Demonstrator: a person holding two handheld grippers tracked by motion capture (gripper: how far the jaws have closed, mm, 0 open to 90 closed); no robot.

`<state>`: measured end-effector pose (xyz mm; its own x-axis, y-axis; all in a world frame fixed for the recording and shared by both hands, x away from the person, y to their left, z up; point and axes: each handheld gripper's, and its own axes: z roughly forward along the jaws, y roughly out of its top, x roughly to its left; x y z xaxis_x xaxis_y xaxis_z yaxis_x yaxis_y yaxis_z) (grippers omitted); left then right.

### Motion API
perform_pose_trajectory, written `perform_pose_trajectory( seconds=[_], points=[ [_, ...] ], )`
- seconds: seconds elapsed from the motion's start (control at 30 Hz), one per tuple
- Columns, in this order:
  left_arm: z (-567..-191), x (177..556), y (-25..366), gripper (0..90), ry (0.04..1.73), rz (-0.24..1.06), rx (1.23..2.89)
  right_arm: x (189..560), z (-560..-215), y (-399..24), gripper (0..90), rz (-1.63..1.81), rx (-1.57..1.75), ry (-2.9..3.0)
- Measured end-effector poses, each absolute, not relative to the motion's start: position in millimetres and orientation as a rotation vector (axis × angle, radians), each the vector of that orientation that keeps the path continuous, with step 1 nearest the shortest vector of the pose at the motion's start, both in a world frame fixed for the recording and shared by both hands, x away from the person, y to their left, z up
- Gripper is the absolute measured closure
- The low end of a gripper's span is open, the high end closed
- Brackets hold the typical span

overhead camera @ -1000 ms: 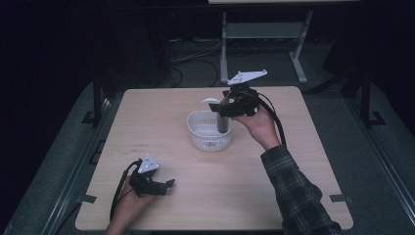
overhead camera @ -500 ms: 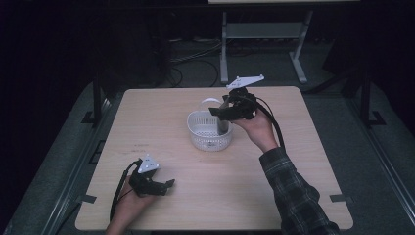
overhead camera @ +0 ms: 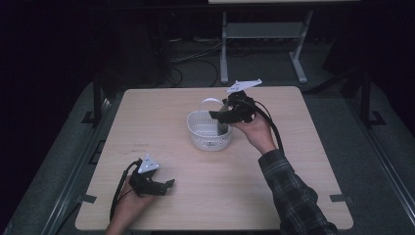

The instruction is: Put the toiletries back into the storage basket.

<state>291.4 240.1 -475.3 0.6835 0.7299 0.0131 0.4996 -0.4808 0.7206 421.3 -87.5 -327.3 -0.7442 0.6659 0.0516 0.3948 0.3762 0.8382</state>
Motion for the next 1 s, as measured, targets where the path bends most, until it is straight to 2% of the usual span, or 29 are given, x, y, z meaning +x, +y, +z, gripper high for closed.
perform_pose_trajectory(
  seconds=[1.0],
  points=[
    [-475,291,240,12.2,0.942,0.411,2.178,426,-356,-83,29.8,1.246,0.966,2.394]
  ],
)
